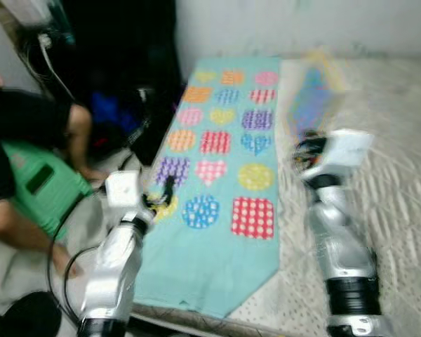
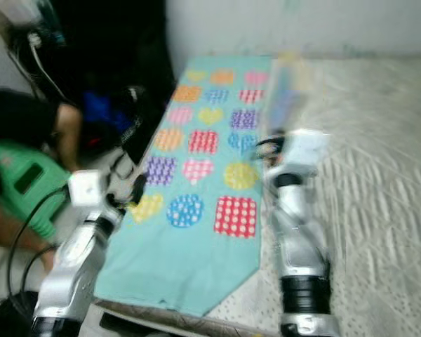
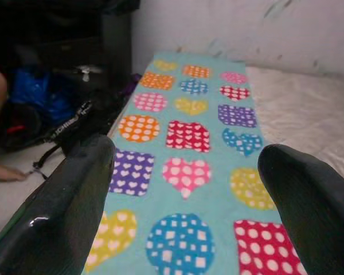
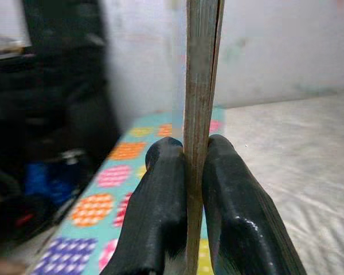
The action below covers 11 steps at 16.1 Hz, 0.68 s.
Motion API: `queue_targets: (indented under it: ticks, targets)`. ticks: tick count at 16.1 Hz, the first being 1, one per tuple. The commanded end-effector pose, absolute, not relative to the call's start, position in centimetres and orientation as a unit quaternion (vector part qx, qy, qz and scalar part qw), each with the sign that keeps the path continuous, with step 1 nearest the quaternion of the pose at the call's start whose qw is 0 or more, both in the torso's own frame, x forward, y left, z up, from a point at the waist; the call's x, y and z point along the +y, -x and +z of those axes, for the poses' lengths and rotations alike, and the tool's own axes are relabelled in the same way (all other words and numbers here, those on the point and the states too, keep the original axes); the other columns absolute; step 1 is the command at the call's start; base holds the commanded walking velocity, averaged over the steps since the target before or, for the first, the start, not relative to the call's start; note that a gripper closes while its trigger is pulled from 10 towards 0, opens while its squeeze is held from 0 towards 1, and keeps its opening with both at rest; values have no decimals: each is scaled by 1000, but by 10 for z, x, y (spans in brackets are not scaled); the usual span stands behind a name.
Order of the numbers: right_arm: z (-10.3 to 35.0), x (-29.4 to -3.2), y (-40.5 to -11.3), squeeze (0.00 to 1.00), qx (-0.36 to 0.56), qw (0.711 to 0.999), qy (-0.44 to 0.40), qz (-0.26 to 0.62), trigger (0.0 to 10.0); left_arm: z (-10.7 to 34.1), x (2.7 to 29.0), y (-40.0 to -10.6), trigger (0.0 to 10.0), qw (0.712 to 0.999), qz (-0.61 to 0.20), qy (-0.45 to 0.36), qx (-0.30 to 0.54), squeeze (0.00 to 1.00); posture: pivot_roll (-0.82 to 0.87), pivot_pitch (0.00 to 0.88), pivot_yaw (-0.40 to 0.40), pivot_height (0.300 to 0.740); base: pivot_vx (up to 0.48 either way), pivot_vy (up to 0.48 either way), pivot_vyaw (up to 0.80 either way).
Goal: Clean up the room
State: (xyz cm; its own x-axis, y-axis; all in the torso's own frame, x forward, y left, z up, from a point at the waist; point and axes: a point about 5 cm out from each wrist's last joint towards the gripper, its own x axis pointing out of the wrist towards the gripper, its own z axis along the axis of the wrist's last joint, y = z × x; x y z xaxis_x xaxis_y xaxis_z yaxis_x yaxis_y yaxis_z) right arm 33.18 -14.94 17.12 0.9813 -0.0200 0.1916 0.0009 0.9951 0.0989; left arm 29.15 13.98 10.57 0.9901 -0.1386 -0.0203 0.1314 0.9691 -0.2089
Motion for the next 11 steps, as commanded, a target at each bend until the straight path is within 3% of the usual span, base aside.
queue_targets:
  ticks: [1,11]
  targets:
    - [180,-157,-330,0,-123,991,-44,-17,10000,105,134,-292,10000,992,-79,99,20,0,-79,0,135,740,0,0,0]
    - [169,-161,-325,0,-105,993,-36,-36,10000,94,136,-287,10000,993,-84,84,30,0,-82,0,140,740,0,0,0]
